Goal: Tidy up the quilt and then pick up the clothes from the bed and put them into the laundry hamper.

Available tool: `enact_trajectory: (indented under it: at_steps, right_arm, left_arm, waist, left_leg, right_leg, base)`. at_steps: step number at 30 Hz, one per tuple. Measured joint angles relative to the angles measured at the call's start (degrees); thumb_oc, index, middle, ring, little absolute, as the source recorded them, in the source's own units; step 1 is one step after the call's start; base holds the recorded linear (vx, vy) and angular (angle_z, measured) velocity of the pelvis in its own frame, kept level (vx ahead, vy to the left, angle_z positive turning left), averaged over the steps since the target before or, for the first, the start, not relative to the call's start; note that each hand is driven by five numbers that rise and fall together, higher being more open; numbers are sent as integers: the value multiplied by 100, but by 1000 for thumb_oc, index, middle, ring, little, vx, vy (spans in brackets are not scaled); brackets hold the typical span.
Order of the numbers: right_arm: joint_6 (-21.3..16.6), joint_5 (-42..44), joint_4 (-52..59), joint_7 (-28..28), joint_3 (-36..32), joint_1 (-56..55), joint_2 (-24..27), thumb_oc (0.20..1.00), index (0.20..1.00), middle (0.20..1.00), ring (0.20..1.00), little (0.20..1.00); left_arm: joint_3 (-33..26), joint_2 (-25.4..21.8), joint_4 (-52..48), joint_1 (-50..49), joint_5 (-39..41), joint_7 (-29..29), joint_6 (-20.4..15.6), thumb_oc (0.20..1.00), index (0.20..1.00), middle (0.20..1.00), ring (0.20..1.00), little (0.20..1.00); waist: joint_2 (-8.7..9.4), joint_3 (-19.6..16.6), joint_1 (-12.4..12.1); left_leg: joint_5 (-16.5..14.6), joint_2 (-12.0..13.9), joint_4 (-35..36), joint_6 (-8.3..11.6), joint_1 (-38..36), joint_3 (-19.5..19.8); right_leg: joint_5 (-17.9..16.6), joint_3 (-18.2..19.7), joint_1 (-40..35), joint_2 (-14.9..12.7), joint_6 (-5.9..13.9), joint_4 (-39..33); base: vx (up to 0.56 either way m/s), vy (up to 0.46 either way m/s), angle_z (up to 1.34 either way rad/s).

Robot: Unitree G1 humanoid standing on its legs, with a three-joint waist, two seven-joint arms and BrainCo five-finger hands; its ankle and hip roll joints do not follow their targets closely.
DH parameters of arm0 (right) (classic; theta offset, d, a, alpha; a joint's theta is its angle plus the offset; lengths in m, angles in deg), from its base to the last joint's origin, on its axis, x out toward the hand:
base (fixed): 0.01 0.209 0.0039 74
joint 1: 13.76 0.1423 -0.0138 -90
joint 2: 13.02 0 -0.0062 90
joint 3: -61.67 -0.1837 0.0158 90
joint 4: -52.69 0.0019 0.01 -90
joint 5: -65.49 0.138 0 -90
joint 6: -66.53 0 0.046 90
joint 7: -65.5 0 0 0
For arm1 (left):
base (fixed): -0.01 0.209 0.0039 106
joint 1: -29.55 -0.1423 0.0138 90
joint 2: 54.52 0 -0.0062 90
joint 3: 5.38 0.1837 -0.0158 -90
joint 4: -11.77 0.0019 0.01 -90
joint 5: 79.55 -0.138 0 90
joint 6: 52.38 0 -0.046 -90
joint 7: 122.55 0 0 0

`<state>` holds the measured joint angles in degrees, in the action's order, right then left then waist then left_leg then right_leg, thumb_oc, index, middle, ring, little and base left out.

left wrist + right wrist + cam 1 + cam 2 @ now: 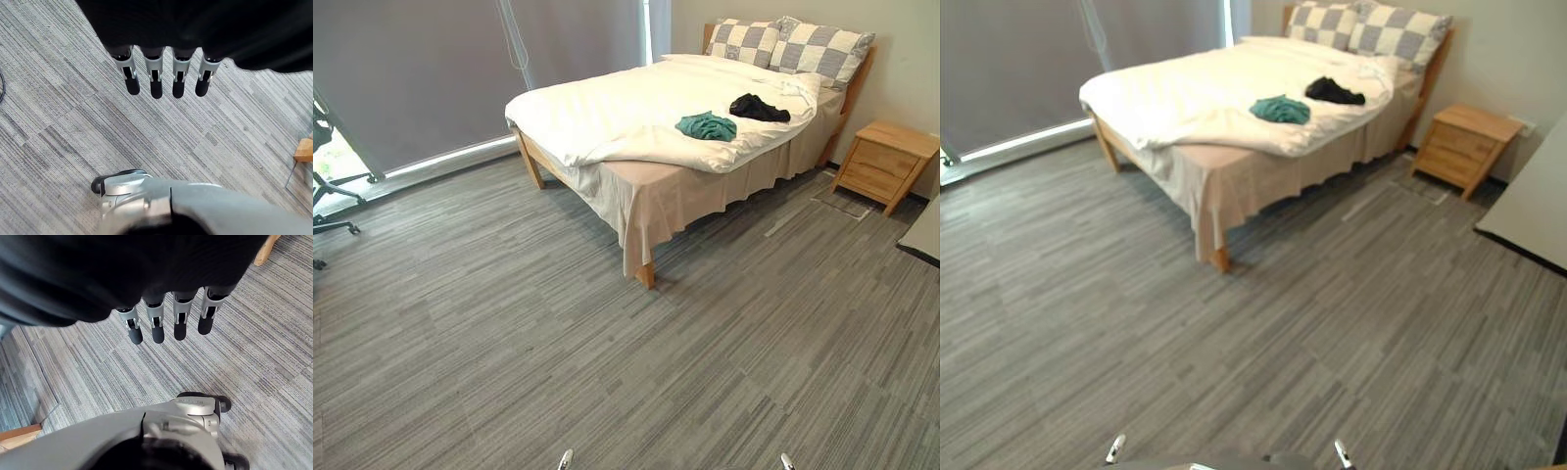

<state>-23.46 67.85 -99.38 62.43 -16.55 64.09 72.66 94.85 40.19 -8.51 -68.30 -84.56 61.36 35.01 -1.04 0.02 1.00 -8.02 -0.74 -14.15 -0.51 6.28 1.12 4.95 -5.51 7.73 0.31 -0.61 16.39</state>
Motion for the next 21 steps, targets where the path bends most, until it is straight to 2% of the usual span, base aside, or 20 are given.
enact_trajectory:
  at_steps: [1, 2, 3, 4, 5, 7, 9, 10, 11, 12, 14, 15, 16, 17, 18, 19, 20, 21]
  right_arm:
    - [-30, 110, -212, -55, 154, 121, 59, 1000, 1000, 1000, 1000, 1000]
    - [-93, 234, -548, -147, 327, 426, -16, 1000, 1000, 1000, 1000, 1000]
    - [-139, 252, -684, -182, 364, 546, 2, 1000, 1000, 1000, 1000, 1000]
    - [-194, 274, -740, -207, 399, 753, 25, 1000, 1000, 1000, 1000, 1000]
    - [-230, 275, -774, -206, 405, 841, 62, 1000, 1000, 1000, 1000, 1000]
    - [-276, 271, -775, -196, 453, 1034, 16, 1000, 1000, 1000, 1000, 1000]
    - [-301, 199, -883, -180, 474, 1070, 40, 1000, 1000, 1000, 1000, 1000]
    - [-265, 110, -1015, -212, 442, 1127, 130, 1000, 1000, 1000, 1000, 1000]
    - [-225, 17, -1075, -254, 440, 1142, 189, 1000, 1000, 1000, 1000, 1000]
    - [-232, 11, -1064, -292, 426, 1155, 202, 1000, 1000, 1000, 1000, 1000]
    - [-239, 8, -920, -424, 369, 1353, 276, 1000, 1000, 1000, 1000, 1000]
    - [-236, 22, -843, -429, 184, 1376, 291, 1000, 1000, 1000, 1000, 1000]
    - [-239, 38, -774, -432, 9, 1404, 287, 1000, 1000, 1000, 1000, 1000]
    - [-248, 60, -694, -438, -125, 1388, 288, 1000, 1000, 1000, 1000, 1000]
    - [-240, 122, -663, -432, -217, 1352, 277, 1000, 1000, 1000, 1000, 1000]
    - [-234, 231, -667, -426, -217, 1287, 251, 1000, 1000, 1000, 1000, 1000]
    - [-242, 268, -651, -428, -219, 1249, 233, 1000, 1000, 1000, 1000, 1000]
    - [-253, 282, -691, -423, -215, 1187, 163, 1000, 1000, 1000, 1000, 1000]
  left_arm:
    - [170, -85, 420, 274, -85, 125, -17, 1000, 1000, 1000, 1000, 1000]
    - [338, -223, 680, 610, -154, 322, -53, 1000, 1000, 1000, 1000, 1000]
    - [392, -261, 679, 624, -219, 369, -95, 1000, 1000, 1000, 1000, 1000]
    - [501, -271, 680, 661, -274, 407, -185, 1000, 1000, 1000, 1000, 1000]
    - [544, -248, 679, 648, -302, 416, -213, 1000, 1000, 1000, 1000, 1000]
    - [974, -225, 761, 572, -658, 421, -194, 1000, 1000, 1000, 1000, 1000]
    - [1240, -228, 745, 535, -936, 432, -186, 1000, 1000, 1000, 1000, 1000]
    - [1278, -281, 661, 574, -1095, 418, -182, 1000, 1000, 1000, 1000, 1000]
    - [1232, -298, 595, 647, -1164, 420, -193, 1000, 1000, 1000, 1000, 1000]
    - [1205, -300, 543, 735, -1162, 424, -189, 1000, 1000, 1000, 1000, 1000]
    - [1180, -286, 434, 1052, -1151, 435, -196, 1000, 1000, 1000, 1000, 1000]
    - [1174, -281, 384, 1210, -1131, 432, -201, 1000, 1000, 1000, 1000, 1000]
    - [1145, -296, 360, 1306, -1125, 428, -197, 1000, 1000, 1000, 1000, 1000]
    - [1093, -294, 334, 1322, -1086, 428, -197, 1000, 1000, 1000, 1000, 1000]
    - [1060, -301, 331, 1300, -1087, 437, -201, 1000, 1000, 1000, 1000, 1000]
    - [1033, -306, 336, 1223, -1087, 450, -201, 1000, 1000, 1000, 1000, 1000]
    - [1027, -305, 334, 1224, -1087, 458, -202, 1000, 1000, 1000, 1000, 1000]
    - [1071, -310, 348, 1203, -1091, 469, -215, 1000, 1000, 1000, 1000, 1000]
  waist:
    - [119, 56, 56]
    - [275, 120, 41]
    - [342, 149, 40]
    - [202, 171, 37]
    - [239, 194, 37]
    - [91, 203, 24]
    - [113, 278, 21]
    - [27, 318, 31]
    - [76, 483, 38]
    - [36, 581, 43]
    - [-29, 1123, 76]
    - [-52, 1320, 100]
    - [-75, 1487, 89]
    - [-70, 1572, 163]
    - [-74, 1592, 248]
    - [-1, 1610, 333]
    - [31, 1591, 377]
    - [101, 1543, 430]
  left_leg:
    - [9, 56, 231, 9, -34, -122]
    - [105, 88, 768, -18, -389, -410]
    - [191, 98, 944, -28, -494, -498]
    - [323, 149, 1177, -12, -547, -559]
    - [439, 159, 1266, 1, -550, -554]
    - [575, 126, 1621, -11, -789, -564]
    - [851, 116, 1732, -54, -867, -566]
    - [863, 68, 1722, -87, -884, -550]
    - [915, 29, 1725, -126, -910, -542]
    - [921, 15, 1710, -139, -901, -547]
    - [994, 100, 1764, -219, -953, -625]
    - [985, 157, 1835, -244, -1001, -693]
    - [977, 169, 1872, -260, -1116, -710]
    - [826, 162, 1875, -243, -1203, -718]
    - [718, 123, 1906, -153, -1299, -724]
    - [607, 97, 1912, -146, -1455, -787]
    - [532, 92, 1911, -76, -1504, -807]
    - [408, 98, 1910, -32, -1572, -804]
  right_leg:
    - [-3, -34, -75, -10, -3, -230]
    - [-200, -164, -345, -118, -60, -698]
    - [-299, -219, -438, -131, -51, -905]
    - [-311, -265, -580, -97, -69, -1136]
    - [-338, -241, -611, -72, -29, -1237]
    - [-376, -64, -838, -22, 26, -1615]
    - [-487, -64, -939, -16, 70, -1762]
    - [-506, -51, -984, -51, 92, -1758]
    - [-587, -50, -919, -81, 113, -1570]
    - [-558, -48, -857, -101, 82, -1387]
    - [-441, -37, -383, -113, 233, -534]
    - [-328, -114, -28, -148, 422, 161]
    - [-126, -356, 337, -278, 622, 867]
    - [-89, -548, 535, -449, 661, 1218]
    - [-90, -722, 693, -681, 661, 1134]
    - [-96, -780, 764, -873, 662, 697]
    - [-98, -750, 831, -918, 665, 480]
    - [-182, -762, 818, -991, 724, -539]
  base:
    - [50, 20, 75]
    - [65, 27, 85]
    - [54, 33, 66]
    - [35, 25, 34]
    - [33, 38, 25]
    - [39, 71, 6]
    - [-48, 57, 4]
    - [-163, 46, 4]
    - [-142, 51, 3]
    - [-63, 56, -6]
    - [79, 38, -14]
    - [210, -7, -26]
    - [310, -60, -24]
    - [236, -60, -15]
    - [434, -194, -9]
    - [416, -215, -12]
    - [410, -213, -11]
    - [398, -237, 1]
